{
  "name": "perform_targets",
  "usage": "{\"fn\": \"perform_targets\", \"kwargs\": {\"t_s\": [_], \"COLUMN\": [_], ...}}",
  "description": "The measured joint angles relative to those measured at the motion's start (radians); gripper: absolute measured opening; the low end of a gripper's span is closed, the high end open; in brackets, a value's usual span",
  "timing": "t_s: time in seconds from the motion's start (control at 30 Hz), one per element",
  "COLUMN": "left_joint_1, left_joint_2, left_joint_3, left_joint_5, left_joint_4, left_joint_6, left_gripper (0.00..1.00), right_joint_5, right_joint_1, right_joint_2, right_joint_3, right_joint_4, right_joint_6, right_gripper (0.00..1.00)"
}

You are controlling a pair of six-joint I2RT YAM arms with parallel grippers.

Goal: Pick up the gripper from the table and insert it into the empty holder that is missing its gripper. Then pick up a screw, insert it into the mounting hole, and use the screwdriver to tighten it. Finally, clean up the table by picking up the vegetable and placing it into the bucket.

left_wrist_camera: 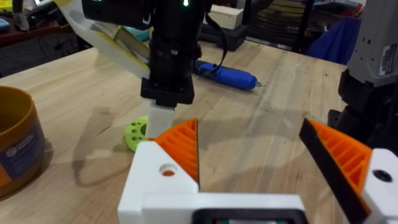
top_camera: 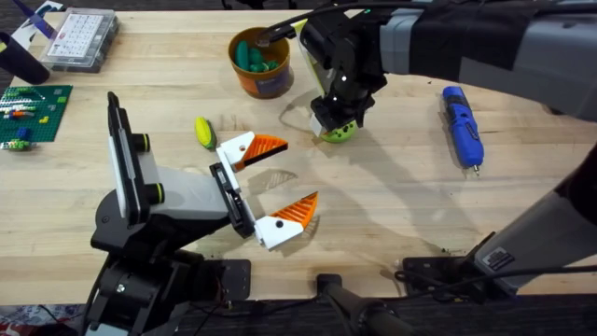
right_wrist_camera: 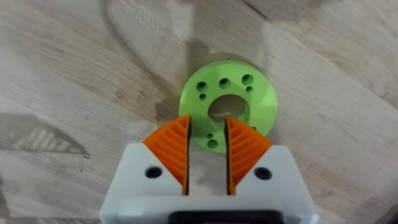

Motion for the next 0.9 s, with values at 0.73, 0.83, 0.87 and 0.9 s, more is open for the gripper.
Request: {"fn": "perform_targets", "kwargs": {"t_s": [0.73,0.83,0.87,0.9], "left_joint_1": [0.0,0.0,0.0,0.0], "left_joint_2": [0.0,0.0,0.0,0.0], "left_joint_3": [0.0,0.0,0.0,0.0], "left_joint_5": [0.0,0.0,0.0,0.0], "left_joint_4": [0.0,0.0,0.0,0.0], "left_joint_6": [0.0,0.0,0.0,0.0], "left_gripper": [0.988,0.988,0.988,0.988], "right_joint_5": [-0.004,-0.005,-0.005,-0.005], "right_joint_1": [0.0,0.0,0.0,0.0], "right_joint_2": [-0.004,-0.02,-0.03,-0.041], "right_joint_3": [0.0,0.0,0.0,0.0], "right_joint_4": [-0.005,-0.006,-0.006,-0.007], "right_joint_6": [-0.007,-0.01,-0.008,-0.007], "right_gripper": [0.283,0.019,0.034,0.109]}}
